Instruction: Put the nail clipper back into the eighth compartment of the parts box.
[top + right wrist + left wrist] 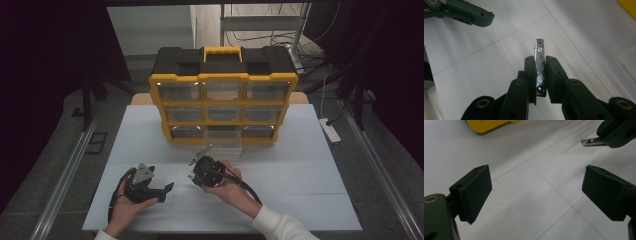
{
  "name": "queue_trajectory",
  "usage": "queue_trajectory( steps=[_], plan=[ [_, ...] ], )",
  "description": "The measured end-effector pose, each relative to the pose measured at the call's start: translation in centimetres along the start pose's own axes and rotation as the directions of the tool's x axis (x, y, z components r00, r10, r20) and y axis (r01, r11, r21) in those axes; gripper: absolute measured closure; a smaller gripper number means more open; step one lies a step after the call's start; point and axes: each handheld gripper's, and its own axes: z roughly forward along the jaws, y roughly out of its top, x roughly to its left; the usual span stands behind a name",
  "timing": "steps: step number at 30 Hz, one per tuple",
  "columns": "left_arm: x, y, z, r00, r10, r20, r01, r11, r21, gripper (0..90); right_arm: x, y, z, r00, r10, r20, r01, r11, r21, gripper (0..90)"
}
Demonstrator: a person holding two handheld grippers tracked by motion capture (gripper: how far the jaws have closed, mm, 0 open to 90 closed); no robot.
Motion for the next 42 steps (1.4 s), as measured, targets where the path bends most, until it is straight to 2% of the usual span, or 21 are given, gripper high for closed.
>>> queue_trajectory(
  steps=[13, 30, 42],
  plan=[
    [-0.1, 0.0, 0.0, 1.0, -0.004, 0.0, 0.004, 1.0, -0.005, 9.8, -0.1, 0.5, -1.9, 0.9997, -0.02, -0.013, 0.019, 0.999, -0.042, 79.5],
    [0.0, 0.0, 0.0, 1.0, -0.001, -0.001, 0.001, 1.0, -0.004, 9.8, -0.4, 1.0, -4.8, 0.9996, -0.028, -0.001, 0.028, 0.994, -0.107, 79.5],
    [0.0, 0.0, 0.0, 1.0, -0.001, -0.001, 0.001, 1.0, -0.005, 9.9, -0.3, 1.1, -5.9, 0.9993, -0.038, 0.006, 0.038, 0.991, -0.13, 79.5]
  ],
)
